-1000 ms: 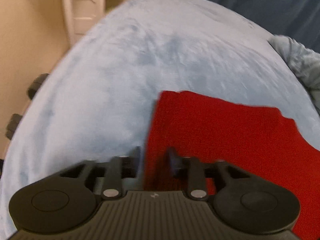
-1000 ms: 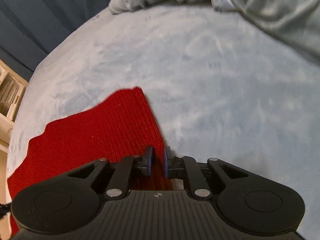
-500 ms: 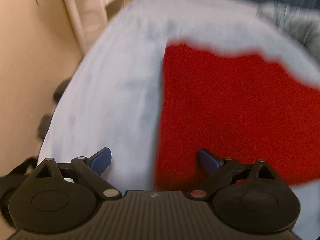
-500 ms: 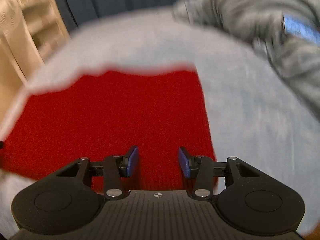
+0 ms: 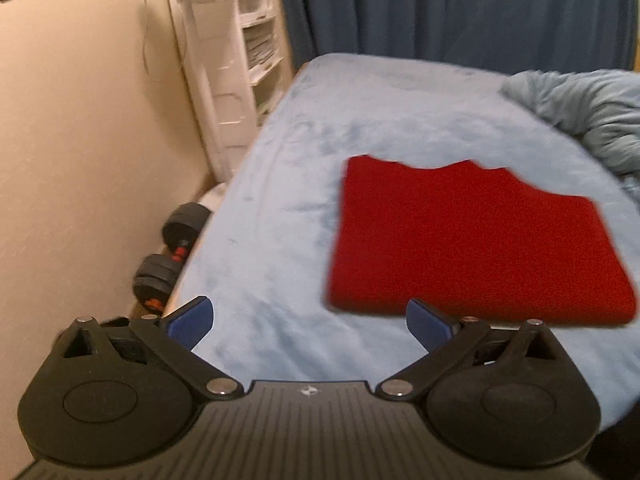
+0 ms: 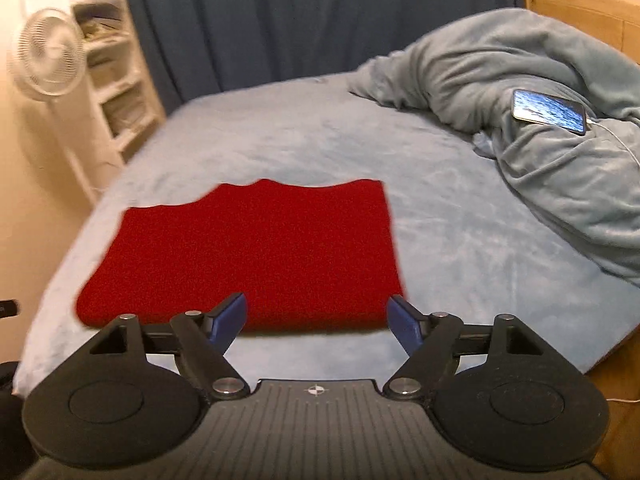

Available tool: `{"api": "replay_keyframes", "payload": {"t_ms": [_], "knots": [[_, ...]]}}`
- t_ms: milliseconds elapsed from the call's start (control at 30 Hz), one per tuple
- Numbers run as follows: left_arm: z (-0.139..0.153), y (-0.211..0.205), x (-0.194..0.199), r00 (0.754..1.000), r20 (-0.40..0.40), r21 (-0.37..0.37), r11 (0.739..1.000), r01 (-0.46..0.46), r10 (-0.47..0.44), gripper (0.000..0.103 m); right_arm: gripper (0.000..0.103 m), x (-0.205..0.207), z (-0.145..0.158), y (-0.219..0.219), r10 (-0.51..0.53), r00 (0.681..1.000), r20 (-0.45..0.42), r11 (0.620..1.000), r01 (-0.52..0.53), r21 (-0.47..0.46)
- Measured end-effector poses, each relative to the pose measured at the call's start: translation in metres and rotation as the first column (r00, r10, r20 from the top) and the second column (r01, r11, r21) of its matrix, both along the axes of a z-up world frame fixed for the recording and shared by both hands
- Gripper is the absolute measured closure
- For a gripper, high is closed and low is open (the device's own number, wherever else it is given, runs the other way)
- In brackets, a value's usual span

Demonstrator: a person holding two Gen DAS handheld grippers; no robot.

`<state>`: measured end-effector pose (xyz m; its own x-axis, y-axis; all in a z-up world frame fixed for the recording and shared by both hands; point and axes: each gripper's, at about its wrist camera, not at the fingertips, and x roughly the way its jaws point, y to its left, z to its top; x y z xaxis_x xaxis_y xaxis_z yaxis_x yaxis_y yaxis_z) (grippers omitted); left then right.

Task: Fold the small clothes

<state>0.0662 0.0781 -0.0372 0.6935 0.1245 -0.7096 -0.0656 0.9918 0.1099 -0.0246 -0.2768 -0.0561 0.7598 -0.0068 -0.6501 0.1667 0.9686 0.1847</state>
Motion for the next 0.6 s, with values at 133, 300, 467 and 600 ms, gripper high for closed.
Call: {"api": "replay_keyframes", "payload": {"t_ms": [133, 300, 467, 600], "knots": [[0.003, -0.028, -0.033, 0.998, -0.011, -0.038, 0.997, 0.069, -0.069, 0.0, 0.025, -0.026, -0.002, 0.02, 0.011, 1.0, -0.012, 0.999, -0.01, 0.036], [-0.001, -0.044, -0.062, 0.996, -0.001, -0.023, 0.995, 0.094, -0.094, 0.0, 0.025, -0.052, 0.005, 0.037, 0.04, 0.999, -0.002, 0.997, -0.04, 0.062], [0.005, -0.041, -0.076, 0.997, 0.017, -0.041, 0.997, 0.073, -0.072, 0.0, 0.025, -0.063, 0.011, 0.046, 0.074, 0.997, 0.035, 0.996, -0.075, 0.038], [0.008, -0.036, -0.077, 0.998, 0.024, -0.041, 0.997, 0.06, -0.059, 0.0, 0.025, -0.068, 0.014, 0.048, 0.077, 0.996, 0.04, 0.996, -0.078, 0.041]]}}
